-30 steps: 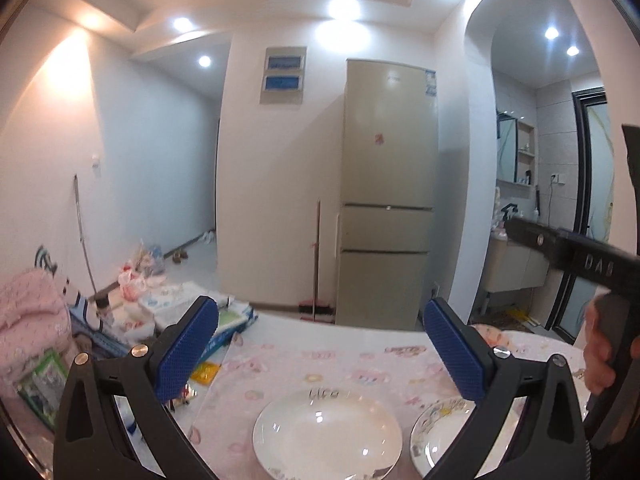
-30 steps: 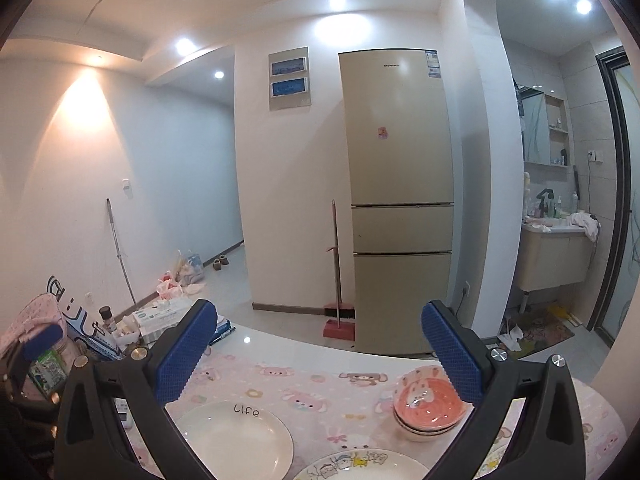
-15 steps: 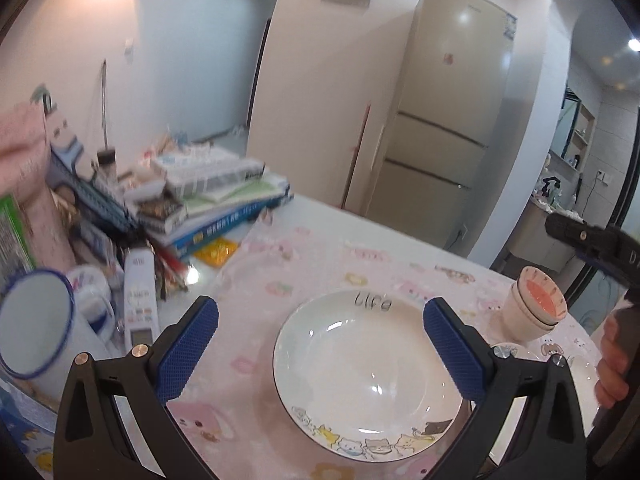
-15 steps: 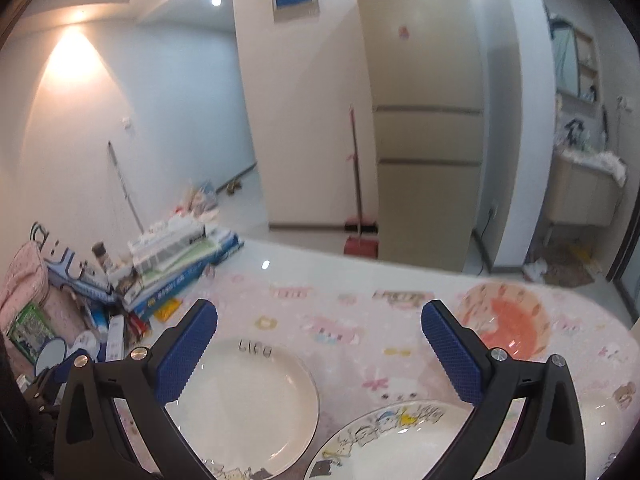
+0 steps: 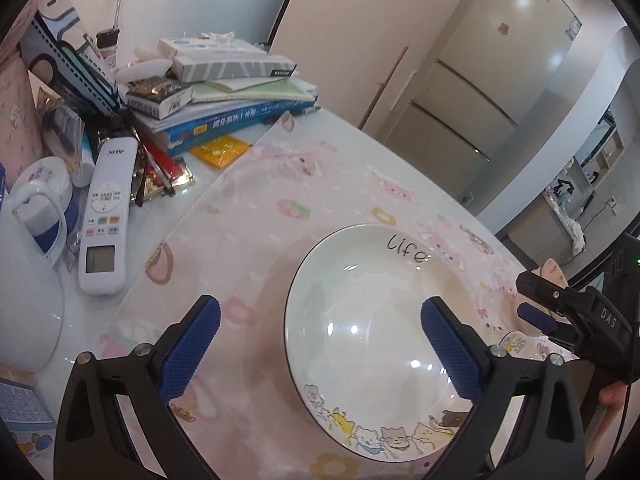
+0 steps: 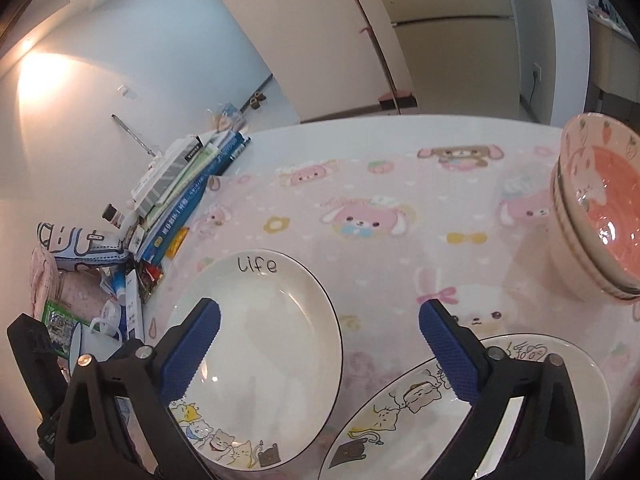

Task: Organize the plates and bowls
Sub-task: 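Close both grippers on the rim of the white 'Life' plate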

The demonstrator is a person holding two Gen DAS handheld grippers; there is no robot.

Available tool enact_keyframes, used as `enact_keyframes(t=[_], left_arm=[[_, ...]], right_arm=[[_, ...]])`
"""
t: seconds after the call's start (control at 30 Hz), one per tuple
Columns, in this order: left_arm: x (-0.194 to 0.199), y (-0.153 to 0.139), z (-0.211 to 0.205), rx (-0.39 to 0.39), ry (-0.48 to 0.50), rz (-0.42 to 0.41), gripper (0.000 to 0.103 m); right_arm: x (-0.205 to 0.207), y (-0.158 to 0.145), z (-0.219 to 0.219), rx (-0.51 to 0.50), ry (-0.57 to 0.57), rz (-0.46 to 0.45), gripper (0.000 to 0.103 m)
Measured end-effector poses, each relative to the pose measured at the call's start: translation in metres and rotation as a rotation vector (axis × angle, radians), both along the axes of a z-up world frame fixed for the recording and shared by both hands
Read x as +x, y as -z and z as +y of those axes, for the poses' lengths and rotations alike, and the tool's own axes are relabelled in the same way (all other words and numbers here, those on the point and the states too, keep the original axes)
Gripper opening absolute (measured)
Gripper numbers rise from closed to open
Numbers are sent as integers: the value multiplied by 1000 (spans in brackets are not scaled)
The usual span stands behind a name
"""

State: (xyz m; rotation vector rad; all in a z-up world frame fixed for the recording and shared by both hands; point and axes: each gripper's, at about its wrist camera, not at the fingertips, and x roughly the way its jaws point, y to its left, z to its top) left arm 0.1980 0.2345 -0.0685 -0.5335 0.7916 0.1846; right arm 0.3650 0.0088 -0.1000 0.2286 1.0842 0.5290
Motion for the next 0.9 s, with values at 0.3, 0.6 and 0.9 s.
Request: enact_keyframes(t=[0.3, 0.6, 0.9], left_arm=[[7, 14, 6, -50, 3, 55, 79], [11, 27, 12, -116, 9, 103, 63], [12, 45, 26, -241, -11, 161, 12]], right_arm=[[-5, 17, 18, -53, -91, 14, 76], [-4, 34, 26, -52, -134, 70, 48], [1, 50, 24, -61, -126, 116, 18]])
